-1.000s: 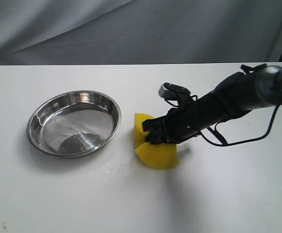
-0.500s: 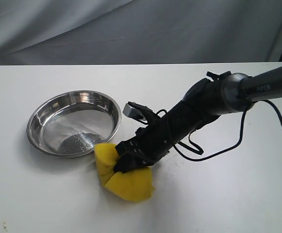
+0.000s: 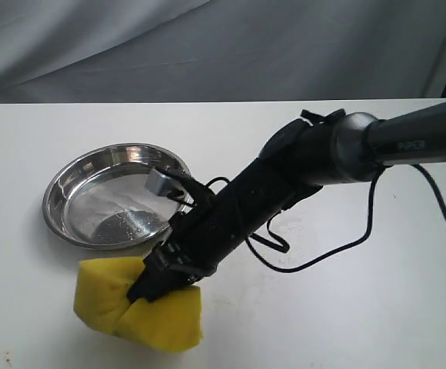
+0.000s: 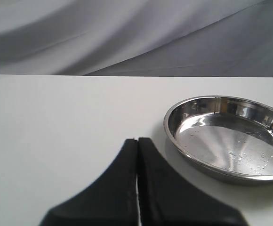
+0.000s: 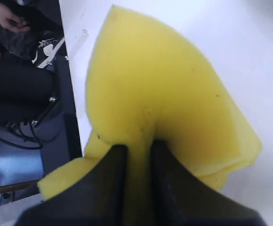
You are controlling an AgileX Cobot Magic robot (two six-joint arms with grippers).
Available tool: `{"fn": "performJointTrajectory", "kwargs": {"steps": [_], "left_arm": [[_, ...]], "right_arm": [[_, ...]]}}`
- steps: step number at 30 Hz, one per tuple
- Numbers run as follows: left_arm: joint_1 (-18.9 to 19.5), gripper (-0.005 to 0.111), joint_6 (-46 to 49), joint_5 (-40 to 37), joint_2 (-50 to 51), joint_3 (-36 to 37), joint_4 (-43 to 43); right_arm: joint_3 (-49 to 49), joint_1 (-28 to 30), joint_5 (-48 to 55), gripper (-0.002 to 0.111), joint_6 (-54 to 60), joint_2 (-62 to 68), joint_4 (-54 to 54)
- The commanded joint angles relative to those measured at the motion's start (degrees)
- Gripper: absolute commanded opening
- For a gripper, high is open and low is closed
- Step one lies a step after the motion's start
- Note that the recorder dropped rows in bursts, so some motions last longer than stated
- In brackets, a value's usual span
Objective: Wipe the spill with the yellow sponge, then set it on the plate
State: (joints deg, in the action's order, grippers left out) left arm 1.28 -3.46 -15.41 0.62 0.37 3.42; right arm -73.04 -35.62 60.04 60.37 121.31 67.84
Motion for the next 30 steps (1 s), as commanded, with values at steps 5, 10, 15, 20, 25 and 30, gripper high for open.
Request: {"fn": "performJointTrajectory", "kwargs": {"steps": [5,10,15,20,25,30], "left_arm": [[0.11,0.0,-0.5,0.45,-0.12,-0.37,0.14],[0.11,0.0,-0.5,0.45,-0.12,-0.37,0.14],[0.11,0.0,-0.5,0.45,-0.12,-0.37,0.14],[0.11,0.0,-0.5,0.45,-0.12,-0.37,0.14],[0.11,0.0,-0.5,0.45,-0.12,-0.37,0.14],[0.11,0.0,-0.5,0.45,-0.12,-0.37,0.14]], "right_arm": [[0.33,-1.33,-10.71,0.0,-8.02,4.34,-0.99],[0.33,2.32,-12.8,0.0,-16.06,4.46,-10.71],[0.33,7.99,-12.39,0.0,-22.29,4.46,-20.25],[0.33,11.5,-15.14,0.0,-25.21,4.46,-26.06],[0.33,14.36,-19.2,0.0,-32.12,4.46,-34.57],[0.33,17.7,-21.25,0.0,-35.33,4.46,-39.04]]}}
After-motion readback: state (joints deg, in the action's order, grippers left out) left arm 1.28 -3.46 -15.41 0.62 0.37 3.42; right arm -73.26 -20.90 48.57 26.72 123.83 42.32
